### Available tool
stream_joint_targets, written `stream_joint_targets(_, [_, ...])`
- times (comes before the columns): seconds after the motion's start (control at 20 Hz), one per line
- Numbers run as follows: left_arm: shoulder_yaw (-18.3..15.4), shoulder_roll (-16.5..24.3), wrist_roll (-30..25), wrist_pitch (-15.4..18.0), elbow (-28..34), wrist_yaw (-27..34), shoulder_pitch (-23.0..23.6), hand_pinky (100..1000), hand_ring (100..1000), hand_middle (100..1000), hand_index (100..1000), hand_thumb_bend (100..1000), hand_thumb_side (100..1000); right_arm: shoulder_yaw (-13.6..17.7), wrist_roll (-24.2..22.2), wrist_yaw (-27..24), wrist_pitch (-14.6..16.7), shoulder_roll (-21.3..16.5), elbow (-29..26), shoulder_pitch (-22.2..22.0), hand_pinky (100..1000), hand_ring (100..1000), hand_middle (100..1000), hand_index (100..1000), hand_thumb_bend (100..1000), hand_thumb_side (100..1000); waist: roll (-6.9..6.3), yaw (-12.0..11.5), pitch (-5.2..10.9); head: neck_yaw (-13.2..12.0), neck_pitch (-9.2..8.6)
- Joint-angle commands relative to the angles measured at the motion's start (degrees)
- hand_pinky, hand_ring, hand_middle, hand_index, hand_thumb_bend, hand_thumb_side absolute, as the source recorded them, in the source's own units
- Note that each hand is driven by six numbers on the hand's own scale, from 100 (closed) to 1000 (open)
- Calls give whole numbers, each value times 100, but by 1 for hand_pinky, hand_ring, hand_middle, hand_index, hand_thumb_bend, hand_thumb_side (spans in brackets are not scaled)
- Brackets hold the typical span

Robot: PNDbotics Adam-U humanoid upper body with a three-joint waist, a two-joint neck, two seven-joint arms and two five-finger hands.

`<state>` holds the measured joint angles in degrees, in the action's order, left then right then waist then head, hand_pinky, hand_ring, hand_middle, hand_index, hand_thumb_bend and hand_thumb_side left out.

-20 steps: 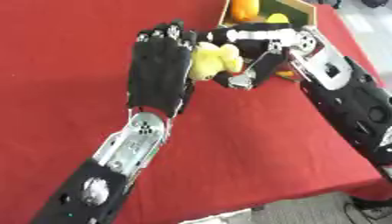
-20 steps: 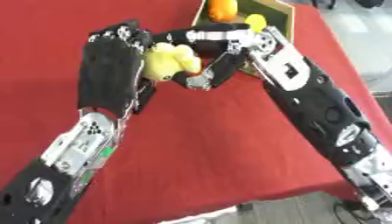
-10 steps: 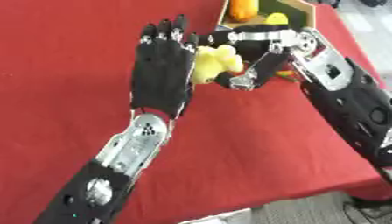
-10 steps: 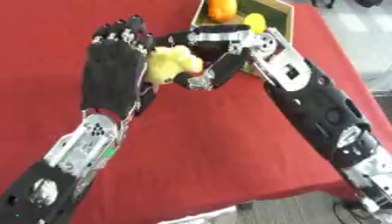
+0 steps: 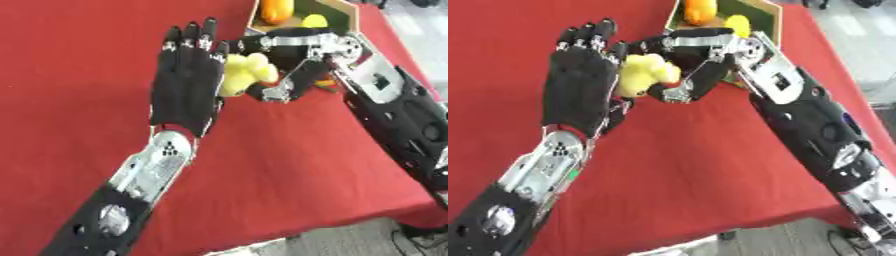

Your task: Pick up the objects with one hand, pass them to the other hand, and then place them into the box on the other side of the table.

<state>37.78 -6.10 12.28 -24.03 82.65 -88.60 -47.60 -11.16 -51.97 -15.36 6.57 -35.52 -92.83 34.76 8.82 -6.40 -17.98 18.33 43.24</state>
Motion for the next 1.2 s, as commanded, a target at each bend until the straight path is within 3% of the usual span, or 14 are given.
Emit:
stream_joint_targets(0.05, [10, -93, 33, 23, 68, -57, -62, 580, 631, 652, 832, 944, 199, 90, 1, -30, 15, -103, -142, 58, 765, 1000, 131, 344, 100, 168, -19, 15, 83, 23, 21])
stream_joint_targets(0.55, [0, -79, 373, -214, 119, -75, -73, 593, 660, 682, 855, 967, 301, 169, 1, -43, -13, -123, -79, 7, 759, 1000, 129, 341, 100, 166, -8, 2, 98, 16, 3])
stream_joint_targets(1.2, [-2, -86, 654, -346, 29, 2, -43, 602, 671, 689, 858, 972, 288, 225, 1, -22, -51, -112, -29, -50, 752, 1000, 127, 337, 100, 156, 7, 6, 95, 17, 22])
